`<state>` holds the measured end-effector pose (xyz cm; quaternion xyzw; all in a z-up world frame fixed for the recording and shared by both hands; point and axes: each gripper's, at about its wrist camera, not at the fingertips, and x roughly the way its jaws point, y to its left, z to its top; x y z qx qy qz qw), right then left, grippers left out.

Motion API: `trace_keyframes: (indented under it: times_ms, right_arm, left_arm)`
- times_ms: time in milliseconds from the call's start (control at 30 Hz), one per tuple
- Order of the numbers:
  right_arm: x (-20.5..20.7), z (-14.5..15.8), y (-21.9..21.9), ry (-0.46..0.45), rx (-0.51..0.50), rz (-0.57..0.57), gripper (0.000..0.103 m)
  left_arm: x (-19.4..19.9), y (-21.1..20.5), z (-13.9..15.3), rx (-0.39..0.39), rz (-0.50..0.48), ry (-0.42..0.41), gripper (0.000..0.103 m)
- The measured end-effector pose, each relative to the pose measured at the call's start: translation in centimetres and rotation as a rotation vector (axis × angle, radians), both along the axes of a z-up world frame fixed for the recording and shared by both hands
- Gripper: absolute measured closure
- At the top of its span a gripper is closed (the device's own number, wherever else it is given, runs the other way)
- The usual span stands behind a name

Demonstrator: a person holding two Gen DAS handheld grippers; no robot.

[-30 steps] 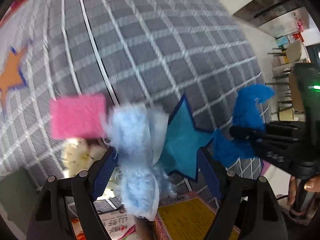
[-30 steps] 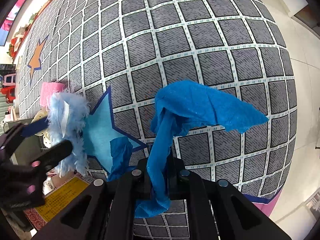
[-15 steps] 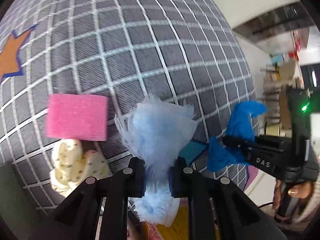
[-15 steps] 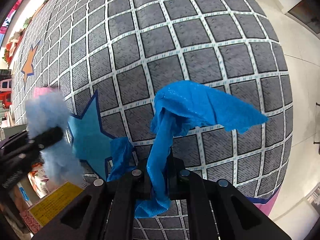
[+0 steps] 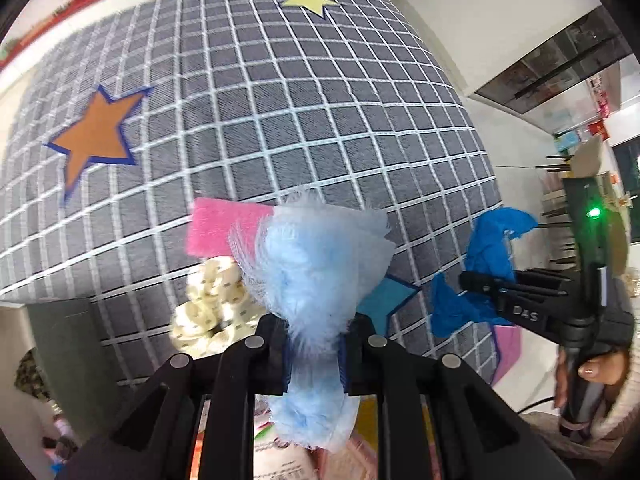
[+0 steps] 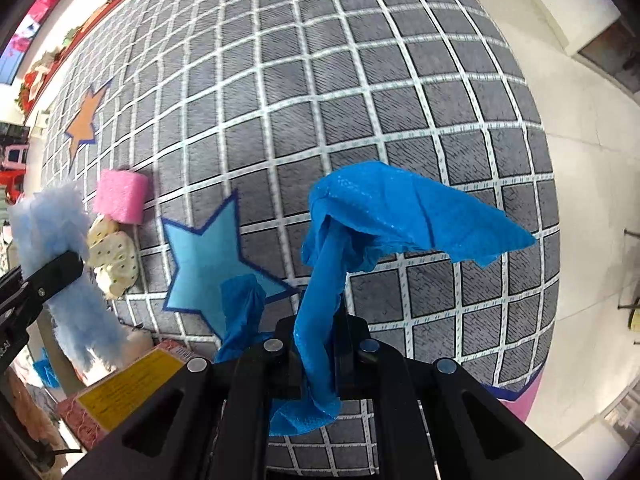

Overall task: Organize soft objects
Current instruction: 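Lift the feather boa and blue cloth off the bedspread with both tools, then carry the feather boa and blue cloth over the white box with both tools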

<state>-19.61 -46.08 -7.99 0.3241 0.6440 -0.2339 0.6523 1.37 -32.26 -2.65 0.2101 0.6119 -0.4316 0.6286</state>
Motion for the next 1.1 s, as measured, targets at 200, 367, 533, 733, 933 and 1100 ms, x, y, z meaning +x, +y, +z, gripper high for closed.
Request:
trace_keyframes:
  times_ms: [200, 367, 533, 733, 933, 1100]
  right_arm:
    - [0.9, 4.1, 3.2, -0.025, -0.069, -0.018, 0.094]
    - [2.0, 7.2, 5.9, -0.065, -0.115, -0.053, 0.094]
    - [5.2, 8.4, 10.2, -0.085, -0.137, -0.012, 0.094]
    - [8.8, 9.2, 16.1, -0.104, -0.144, 0.126, 0.094]
    - [11.8, 9.6, 20.4, -0.118, -0.158, 0.234, 0.094]
    - [13.5, 9.9, 22.1, -0.126, -0.159, 0.285, 0.094]
  left_arm:
    - [-0.2, 3.8, 1.4, -0.008, 0.012, -0.05, 0.084]
    - [-0.2, 7.6, 3.7, -0.012, 0.029, -0.138, 0.084]
    - [0.2, 11.7, 5.6, -0.009, 0.071, -0.234, 0.083]
    - [1.2, 16.9, 6.6, 0.003, 0.134, -0.279, 0.083]
    - [2.7, 21.7, 6.5, 0.026, 0.232, -0.272, 0.083]
    - [3.3, 24.6, 6.5, 0.03, 0.302, -0.261, 0.083]
